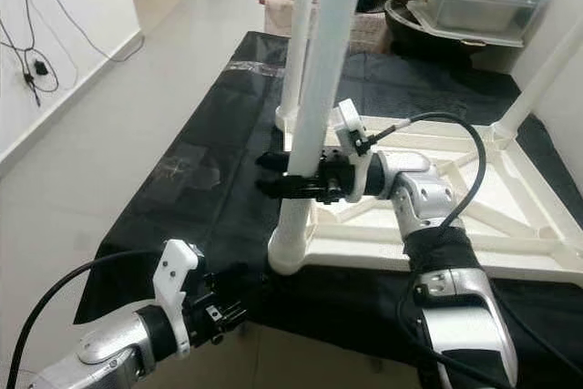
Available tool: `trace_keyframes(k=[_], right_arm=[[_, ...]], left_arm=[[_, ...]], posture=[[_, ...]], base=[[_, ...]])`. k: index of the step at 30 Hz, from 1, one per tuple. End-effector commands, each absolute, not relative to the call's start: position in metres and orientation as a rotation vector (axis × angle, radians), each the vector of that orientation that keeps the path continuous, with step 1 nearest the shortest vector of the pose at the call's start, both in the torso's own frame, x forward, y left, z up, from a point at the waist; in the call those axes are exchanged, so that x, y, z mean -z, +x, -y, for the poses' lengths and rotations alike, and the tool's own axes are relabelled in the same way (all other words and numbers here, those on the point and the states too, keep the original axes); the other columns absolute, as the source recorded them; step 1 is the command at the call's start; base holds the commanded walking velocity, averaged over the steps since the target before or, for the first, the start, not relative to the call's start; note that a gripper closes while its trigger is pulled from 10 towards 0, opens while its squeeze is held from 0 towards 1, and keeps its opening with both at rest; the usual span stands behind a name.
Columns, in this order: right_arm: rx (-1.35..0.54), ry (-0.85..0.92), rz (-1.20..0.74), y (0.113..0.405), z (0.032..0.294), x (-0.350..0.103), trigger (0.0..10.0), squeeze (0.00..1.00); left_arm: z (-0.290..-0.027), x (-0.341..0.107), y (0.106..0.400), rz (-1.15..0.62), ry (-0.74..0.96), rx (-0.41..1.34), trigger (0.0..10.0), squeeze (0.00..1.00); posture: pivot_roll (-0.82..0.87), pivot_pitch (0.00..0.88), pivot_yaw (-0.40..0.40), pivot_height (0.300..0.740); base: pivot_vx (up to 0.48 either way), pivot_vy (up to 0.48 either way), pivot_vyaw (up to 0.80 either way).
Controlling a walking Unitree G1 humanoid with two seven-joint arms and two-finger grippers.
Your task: Building children table
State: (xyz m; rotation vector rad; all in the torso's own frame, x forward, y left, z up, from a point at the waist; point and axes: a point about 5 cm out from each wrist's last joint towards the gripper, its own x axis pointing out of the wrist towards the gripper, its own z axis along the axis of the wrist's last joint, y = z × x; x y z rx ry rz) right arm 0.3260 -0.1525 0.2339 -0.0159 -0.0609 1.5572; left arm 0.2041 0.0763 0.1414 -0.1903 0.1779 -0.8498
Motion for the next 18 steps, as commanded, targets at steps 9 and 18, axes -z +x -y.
trace_keyframes(k=[9,18], right_arm=[[-0.856,0.043,0.112,0.335,0.166,-0.206,0.0,0.00],[0.142,0.009,-0.019,0.317,0.202,-0.186,0.0,0.00]], left_arm=[[-0.076,-0.134,0.217,-0.177,-0.165,0.853,10.0,0.00],[-0.072,-0.132,0.224,-0.171,-0.155,0.881,10.0,0.00]], posture=[[0.23,0.000,-0.081,0.740],[0.19,0.000,-0.048,0.740]], base=[[0.000,0.000,0.00],[0.000,0.000,0.00]])
